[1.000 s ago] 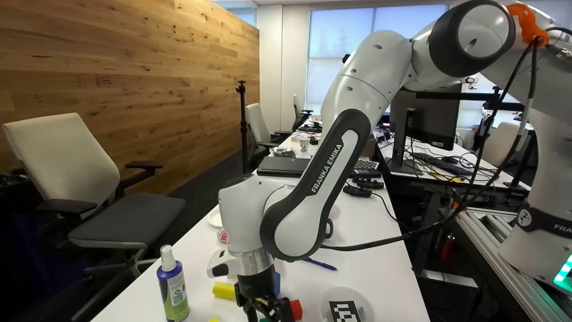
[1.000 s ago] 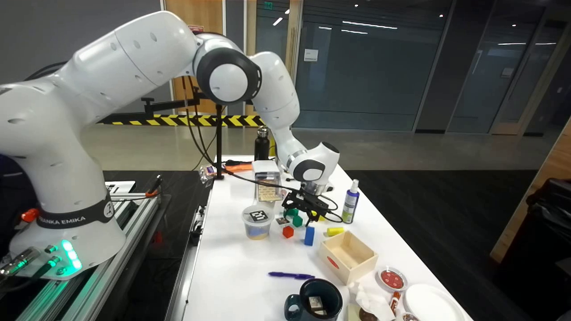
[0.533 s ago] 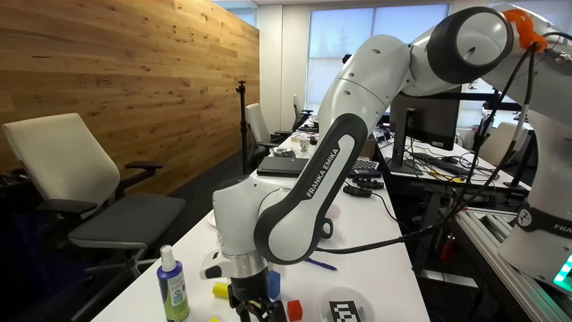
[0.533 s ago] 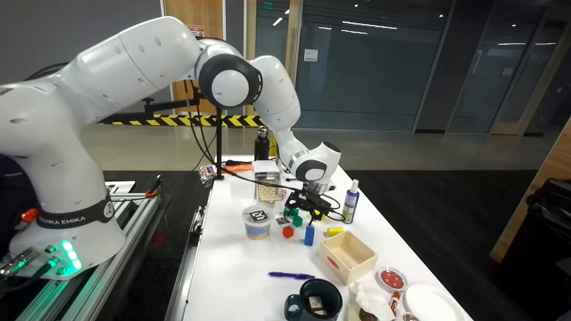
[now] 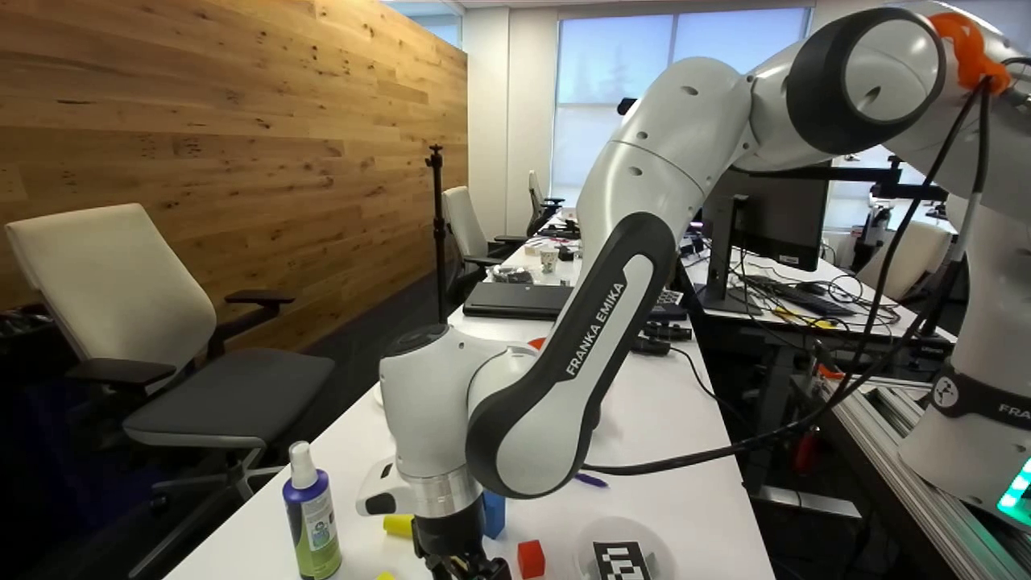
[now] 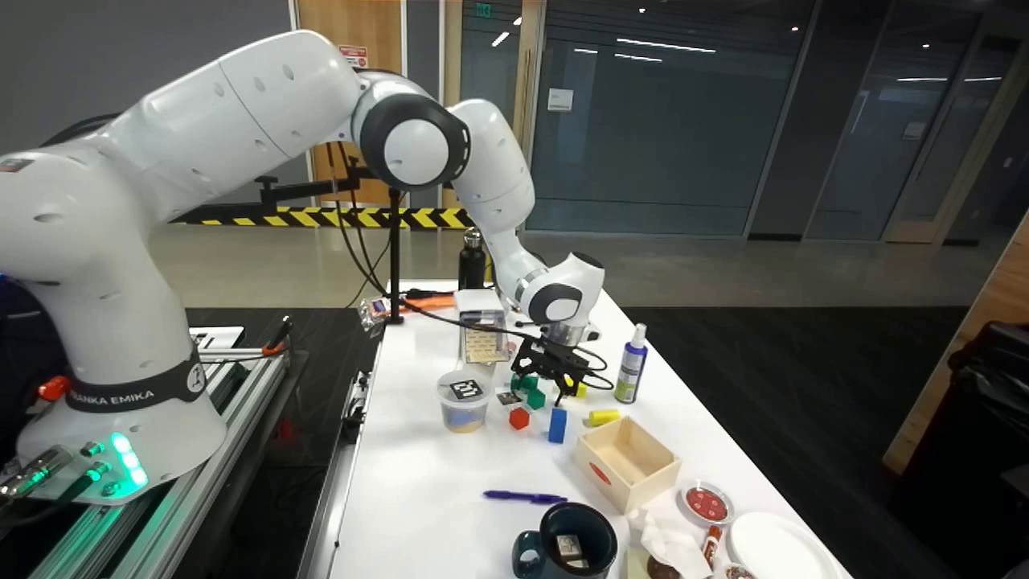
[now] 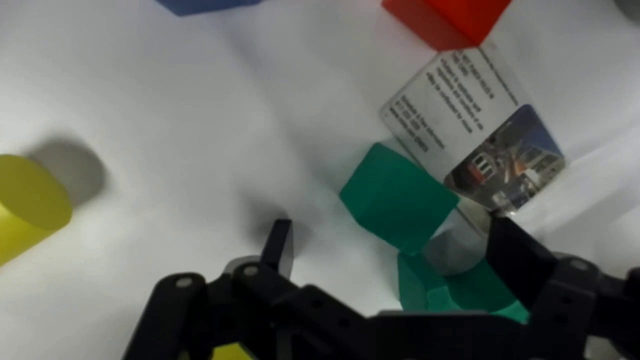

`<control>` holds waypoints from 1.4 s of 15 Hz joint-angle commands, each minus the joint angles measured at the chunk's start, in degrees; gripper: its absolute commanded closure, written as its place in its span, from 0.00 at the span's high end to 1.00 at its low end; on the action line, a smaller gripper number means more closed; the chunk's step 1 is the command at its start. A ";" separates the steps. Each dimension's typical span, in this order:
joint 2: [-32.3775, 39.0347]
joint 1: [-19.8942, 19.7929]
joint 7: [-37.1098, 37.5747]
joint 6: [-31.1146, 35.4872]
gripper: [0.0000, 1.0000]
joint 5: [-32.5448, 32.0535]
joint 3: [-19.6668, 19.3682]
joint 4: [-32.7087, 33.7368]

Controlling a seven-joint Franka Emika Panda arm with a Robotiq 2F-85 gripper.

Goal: Put the green square on top of the blue block.

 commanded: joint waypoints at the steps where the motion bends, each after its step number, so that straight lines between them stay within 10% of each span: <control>1: -3.19 2.77 7.83 2.55 1.00 -2.82 -1.89 -4.97; 21: -1.79 0.02 13.47 5.74 1.00 -2.89 -1.27 -4.89</control>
